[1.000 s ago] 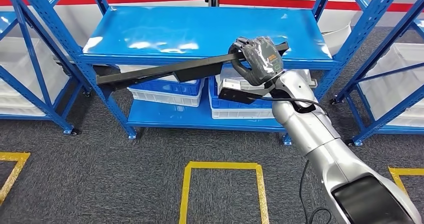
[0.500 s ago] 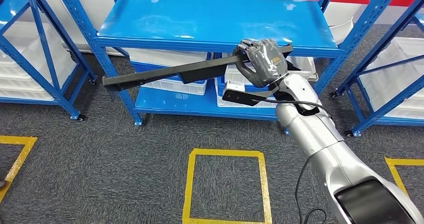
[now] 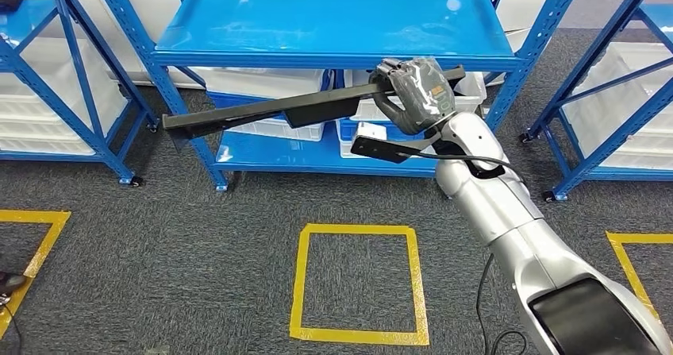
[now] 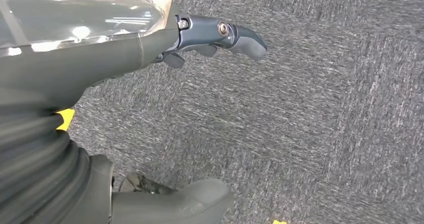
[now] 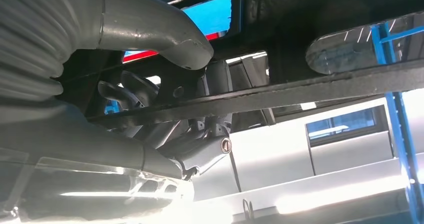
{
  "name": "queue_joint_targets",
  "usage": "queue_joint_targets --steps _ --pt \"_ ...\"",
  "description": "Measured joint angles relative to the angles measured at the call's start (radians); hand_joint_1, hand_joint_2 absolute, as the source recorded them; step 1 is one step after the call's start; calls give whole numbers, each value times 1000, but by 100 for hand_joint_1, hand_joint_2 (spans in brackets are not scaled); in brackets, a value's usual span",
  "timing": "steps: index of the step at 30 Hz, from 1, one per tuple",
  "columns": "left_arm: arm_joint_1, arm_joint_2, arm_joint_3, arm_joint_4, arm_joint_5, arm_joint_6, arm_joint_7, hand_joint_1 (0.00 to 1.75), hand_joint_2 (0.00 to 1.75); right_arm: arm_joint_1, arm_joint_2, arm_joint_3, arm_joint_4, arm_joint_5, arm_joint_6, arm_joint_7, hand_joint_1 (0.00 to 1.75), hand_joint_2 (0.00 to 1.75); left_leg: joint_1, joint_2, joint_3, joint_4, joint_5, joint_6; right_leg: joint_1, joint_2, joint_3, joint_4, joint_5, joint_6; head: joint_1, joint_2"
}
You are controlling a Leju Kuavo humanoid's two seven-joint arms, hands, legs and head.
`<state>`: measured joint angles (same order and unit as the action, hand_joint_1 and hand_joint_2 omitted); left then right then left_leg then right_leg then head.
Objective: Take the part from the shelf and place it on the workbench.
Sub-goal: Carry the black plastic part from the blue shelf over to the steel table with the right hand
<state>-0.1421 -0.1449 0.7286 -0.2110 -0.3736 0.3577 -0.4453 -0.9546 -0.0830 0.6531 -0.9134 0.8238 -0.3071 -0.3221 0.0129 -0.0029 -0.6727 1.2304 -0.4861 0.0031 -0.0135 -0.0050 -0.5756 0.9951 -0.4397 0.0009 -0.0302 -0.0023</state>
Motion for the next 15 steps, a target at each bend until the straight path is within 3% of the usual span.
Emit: queue_joint_targets --steps 2,4,6,7,10,11,12,13,15 --pt "-8 2 -1 -1 -2 0 6 0 175 -4 3 -1 0 3 -1 1 175 175 -3 -2 91 -129 17 9 5 0 -12 8 8 10 1 0" --pt "-15 4 -1 -1 -1 0 8 0 175 -9 7 -1 1 5 -2 1 175 175 -10 -4 122 -187 15 17 7 0 -22 11 20 24 1 0" --pt "-18 4 -1 -1 -1 0 10 0 175 -11 10 -1 2 5 -3 1 175 175 -10 -1 117 -204 23 28 7 0 -35 17 22 36 1 0" --pt "-20 4 -1 -1 0 0 11 0 175 -11 10 -2 4 6 -3 1 175 175 -9 0 111 -214 30 35 8 1 -47 31 6 36 2 0" --pt "-22 5 -1 -1 0 0 11 0 175 -10 10 -3 7 7 -3 0 175 175 -7 4 75 -227 61 55 7 2 -102 176 -107 26 7 0" --pt "-22 5 -1 -1 0 0 11 0 175 -9 10 -4 9 7 -3 0 175 175 -7 5 60 -227 74 56 6 2 -116 241 -137 27 8 0" --pt "-22 5 -1 -1 0 0 11 0 175 -7 10 -4 11 8 -3 0 175 175 -8 5 44 -226 86 56 5 2 -120 289 -148 33 8 0" --pt "-22 5 -1 -1 0 0 11 0 175 -6 10 -3 12 8 -3 0 175 175 -8 6 27 -226 100 54 4 2 -110 310 -139 43 8 0" --pt "-22 5 -1 -1 0 0 11 0 175 -6 11 -4 13 8 -4 0 175 175 -8 6 -6 -225 127 49 3 2 -42 245 -88 61 8 0"
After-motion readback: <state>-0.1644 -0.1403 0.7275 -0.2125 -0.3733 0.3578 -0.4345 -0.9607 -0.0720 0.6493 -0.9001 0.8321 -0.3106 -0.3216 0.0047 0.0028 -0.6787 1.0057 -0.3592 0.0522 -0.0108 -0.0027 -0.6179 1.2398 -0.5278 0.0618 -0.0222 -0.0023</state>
